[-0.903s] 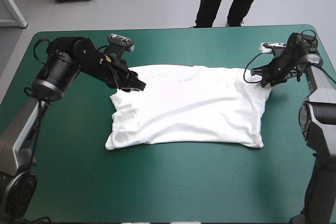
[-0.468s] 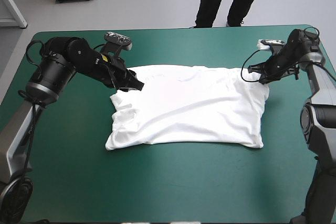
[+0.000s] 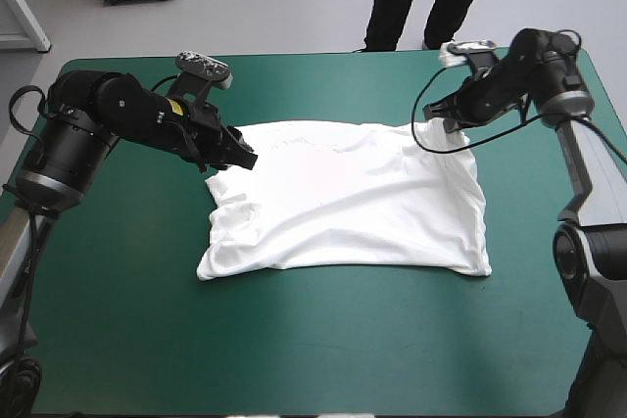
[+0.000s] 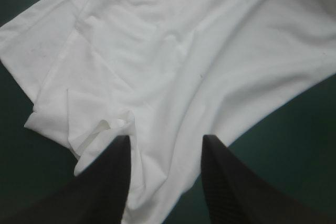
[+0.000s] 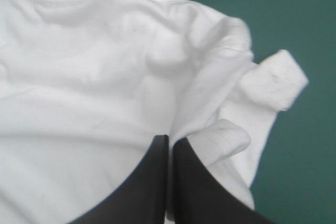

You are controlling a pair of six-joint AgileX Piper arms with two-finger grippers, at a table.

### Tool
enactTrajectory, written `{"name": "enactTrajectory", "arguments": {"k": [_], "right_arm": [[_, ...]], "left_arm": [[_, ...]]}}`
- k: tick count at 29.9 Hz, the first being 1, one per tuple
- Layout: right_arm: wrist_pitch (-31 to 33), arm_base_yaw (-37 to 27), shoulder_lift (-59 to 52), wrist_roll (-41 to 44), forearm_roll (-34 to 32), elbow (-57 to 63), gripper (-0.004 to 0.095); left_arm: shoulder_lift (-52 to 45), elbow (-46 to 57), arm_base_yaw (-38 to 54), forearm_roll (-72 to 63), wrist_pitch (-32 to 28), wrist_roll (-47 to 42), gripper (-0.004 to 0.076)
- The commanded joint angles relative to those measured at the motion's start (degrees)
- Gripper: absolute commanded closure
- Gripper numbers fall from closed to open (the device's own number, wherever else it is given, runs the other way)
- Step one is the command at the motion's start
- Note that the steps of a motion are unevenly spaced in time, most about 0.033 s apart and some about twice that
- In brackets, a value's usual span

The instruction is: Fold the cloth

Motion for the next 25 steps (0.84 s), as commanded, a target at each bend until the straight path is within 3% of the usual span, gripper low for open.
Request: {"name": "enactTrajectory", "arguments": {"k": [1, 6, 15, 21, 25], "right_arm": [[0.6, 4.0, -1.3, -0.4, -1.5, -1.3, 0.0921], [0.6, 7.2, 2.4, 0.7, -3.5, -1.2, 0.0921], [0.6, 7.4, 6.5, 1.2, -8.0, 2.0, 0.0921], [0.6, 7.4, 7.1, 0.4, -6.5, 2.1, 0.0919], [0.6, 7.4, 4.9, -0.4, -6.4, 2.1, 0.0822]], "left_arm": [[-3.2, -1.8, -0.2, -1.2, 1.8, -0.1, 0.0406], [-4.0, -1.8, -0.2, -1.1, 1.8, -0.1, 0.0406], [-4.1, -1.8, -0.2, -1.0, 1.8, -0.2, 0.0406], [-4.9, -1.8, -0.2, 0.5, 1.9, -0.2, 0.0406], [-5.8, -1.8, -0.2, 3.5, 1.9, -0.6, 0.0405]]}}
